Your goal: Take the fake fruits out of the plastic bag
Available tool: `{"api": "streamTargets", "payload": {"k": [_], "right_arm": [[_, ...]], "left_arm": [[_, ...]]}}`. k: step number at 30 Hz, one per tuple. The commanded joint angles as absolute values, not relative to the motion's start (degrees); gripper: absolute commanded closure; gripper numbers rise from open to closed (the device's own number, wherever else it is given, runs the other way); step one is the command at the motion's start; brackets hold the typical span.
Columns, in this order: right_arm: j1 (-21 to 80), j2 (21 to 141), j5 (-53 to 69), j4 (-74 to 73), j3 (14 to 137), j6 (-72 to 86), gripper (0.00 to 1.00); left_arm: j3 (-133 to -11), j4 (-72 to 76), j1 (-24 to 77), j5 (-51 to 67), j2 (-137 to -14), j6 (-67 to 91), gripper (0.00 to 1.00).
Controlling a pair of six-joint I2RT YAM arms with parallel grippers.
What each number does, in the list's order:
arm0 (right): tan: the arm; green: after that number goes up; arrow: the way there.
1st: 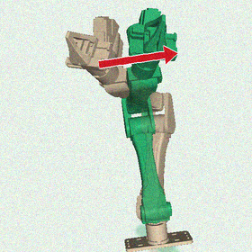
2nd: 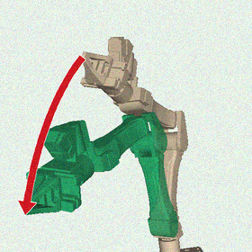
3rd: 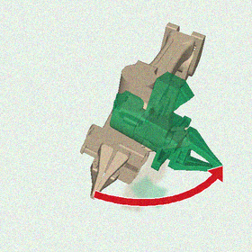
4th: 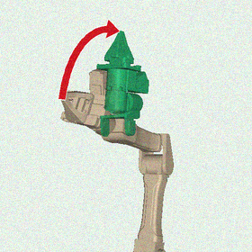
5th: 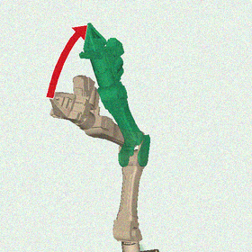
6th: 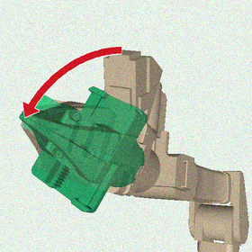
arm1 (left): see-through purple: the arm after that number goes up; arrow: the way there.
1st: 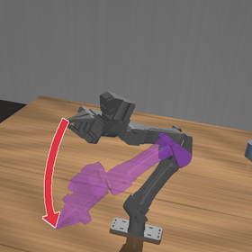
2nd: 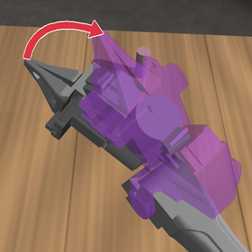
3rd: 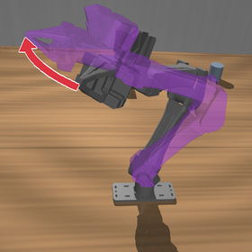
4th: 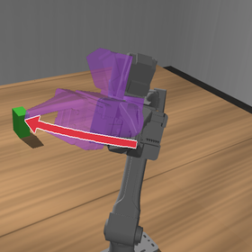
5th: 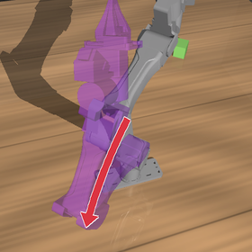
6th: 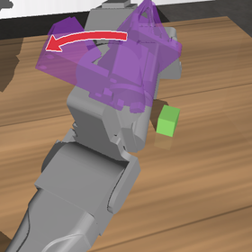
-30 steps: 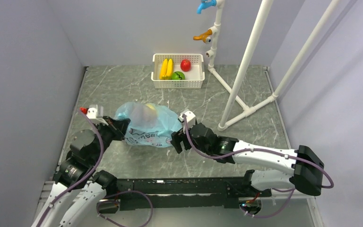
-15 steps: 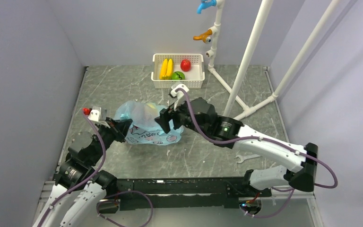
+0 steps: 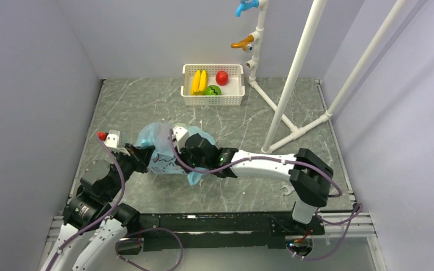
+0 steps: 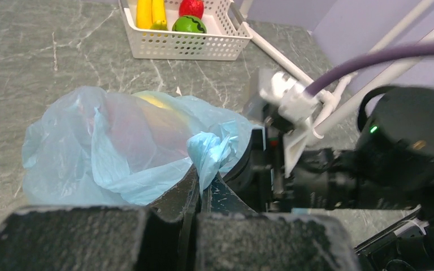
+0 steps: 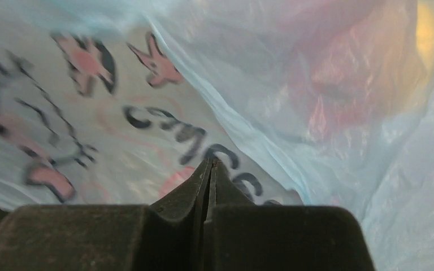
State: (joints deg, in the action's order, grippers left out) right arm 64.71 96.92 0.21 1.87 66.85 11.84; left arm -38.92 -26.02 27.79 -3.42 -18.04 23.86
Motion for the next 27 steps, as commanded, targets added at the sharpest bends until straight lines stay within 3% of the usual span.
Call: {"api": "streamTargets", "payload": {"k": [1, 6, 14, 18, 20, 22, 27], "right_arm": [[68.2, 98.9, -6.8, 6.2, 64.7, 7.8, 1.0], [70.2, 99.3, -9.1, 9.5, 61.3, 8.2, 1.0], [67.2, 109.9, -16.5, 18.7, 68.1, 9.6, 0.75], [65.8, 113.7, -22.6, 19.6, 72.2, 11.5, 0.74], [65.2, 112.7, -26.5, 19.9, 72.1, 12.1, 0.72], [64.5, 110.1, -27.6, 21.9, 70.5, 12.1, 0.62], [60.9, 103.7, -24.4, 22.9, 68.1, 14.2, 0.51]], "left_arm": [[-40.4, -27.7, 27.9, -4.7, -16.7, 24.9, 1.0], [-40.9, -31.0, 27.8, -5.5, -15.7, 26.3, 1.0], [-40.2, -37.6, 27.9, -5.3, -12.3, 34.8, 1.0], [-41.2, -41.7, 27.9, -9.7, -8.7, 35.8, 1.0], [-41.9, -43.8, 27.8, -11.8, -7.2, 36.2, 1.0], [-42.5, -45.8, 27.9, -13.9, -6.4, 36.7, 1.0], [-43.0, -47.8, 27.8, -16.3, -6.4, 36.8, 1.0]]}}
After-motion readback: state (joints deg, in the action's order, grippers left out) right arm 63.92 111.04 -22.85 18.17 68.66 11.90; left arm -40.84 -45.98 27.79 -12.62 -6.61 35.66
